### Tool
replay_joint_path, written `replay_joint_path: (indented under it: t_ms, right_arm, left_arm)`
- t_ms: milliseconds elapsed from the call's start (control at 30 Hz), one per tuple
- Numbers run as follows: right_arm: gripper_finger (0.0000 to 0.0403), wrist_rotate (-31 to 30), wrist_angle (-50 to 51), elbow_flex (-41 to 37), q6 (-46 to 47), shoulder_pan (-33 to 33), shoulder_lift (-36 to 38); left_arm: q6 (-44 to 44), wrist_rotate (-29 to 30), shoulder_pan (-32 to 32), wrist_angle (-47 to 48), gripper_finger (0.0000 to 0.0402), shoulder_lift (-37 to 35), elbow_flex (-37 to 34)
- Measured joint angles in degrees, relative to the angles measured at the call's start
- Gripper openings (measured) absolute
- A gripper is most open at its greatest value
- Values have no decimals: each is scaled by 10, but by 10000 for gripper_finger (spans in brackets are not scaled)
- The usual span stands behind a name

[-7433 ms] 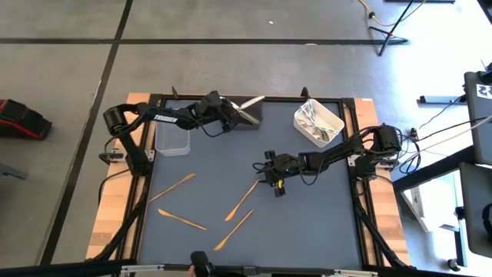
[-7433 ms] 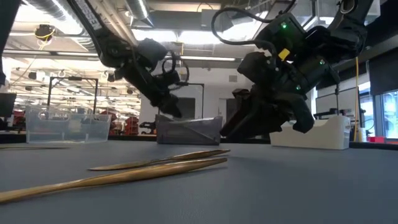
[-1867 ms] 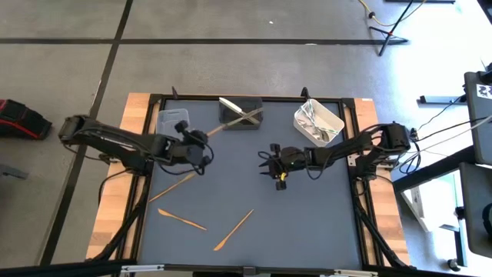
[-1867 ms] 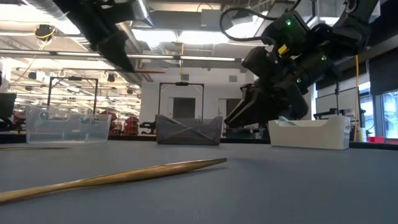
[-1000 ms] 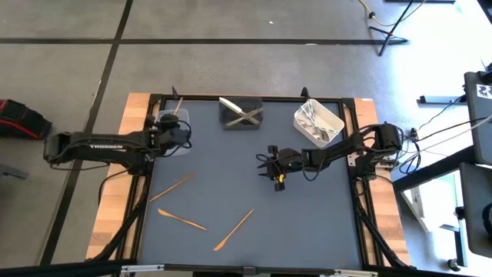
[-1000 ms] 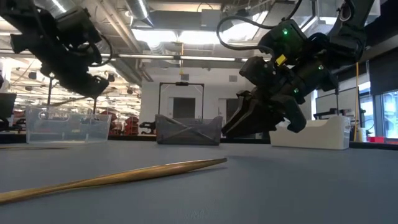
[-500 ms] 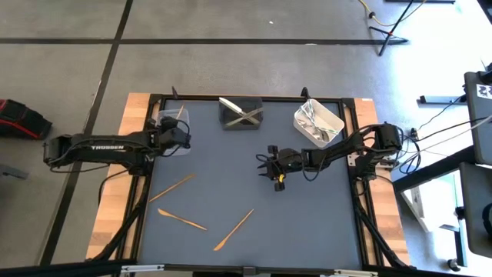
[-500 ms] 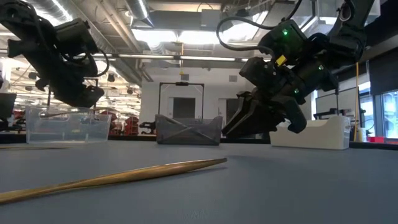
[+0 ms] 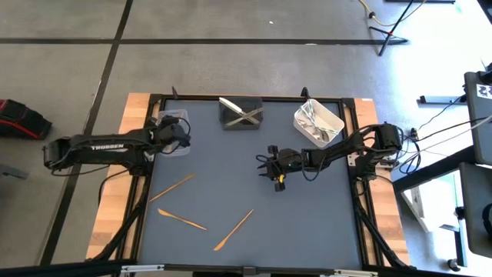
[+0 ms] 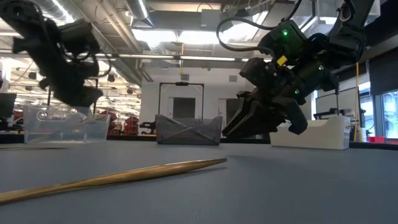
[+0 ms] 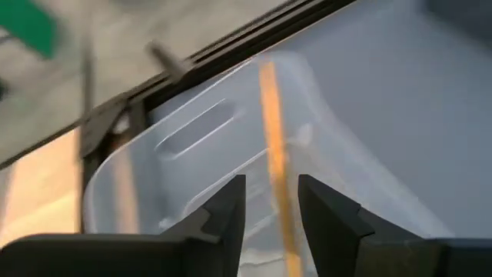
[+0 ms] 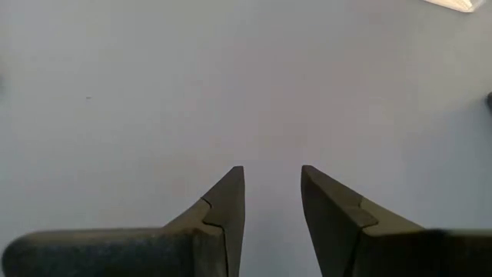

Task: Sort silverware by color (type)
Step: Put the top right gold knife into the transparent bin, then put the top left gold knife into the transparent bin

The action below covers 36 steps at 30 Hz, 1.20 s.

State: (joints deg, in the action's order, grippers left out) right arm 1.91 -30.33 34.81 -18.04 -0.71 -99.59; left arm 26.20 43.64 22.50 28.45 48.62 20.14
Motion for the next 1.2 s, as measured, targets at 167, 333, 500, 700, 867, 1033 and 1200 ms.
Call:
replay_joint_path:
  t_ms: [167, 333, 500, 700, 867, 1033, 1200]
  right_arm:
    - [115, 0, 0, 0, 0, 0, 0]
    - [115, 1, 6, 0, 0, 0, 0]
    - [115, 6, 4, 0, -7, 0, 0]
    - [115, 6, 2, 0, -15, 0, 0]
    - [115, 6, 2, 0, -15, 0, 0]
    - [115, 6, 2, 0, -15, 0, 0]
    - [115, 6, 1, 0, -14, 0, 0]
  left_arm:
    - [-56, -99, -5, 0, 117, 0, 74]
    - [-106, -289, -31, 1, 117, 0, 139]
    - [-71, -448, -93, 1, 117, 11, 166]
    - [21, -450, -209, 4, 115, 59, 170]
    - [108, -499, -288, 60, 115, 98, 170]
    - [248, -547, -331, 169, 115, 122, 170]
    - [297, -534, -341, 260, 115, 145, 170]
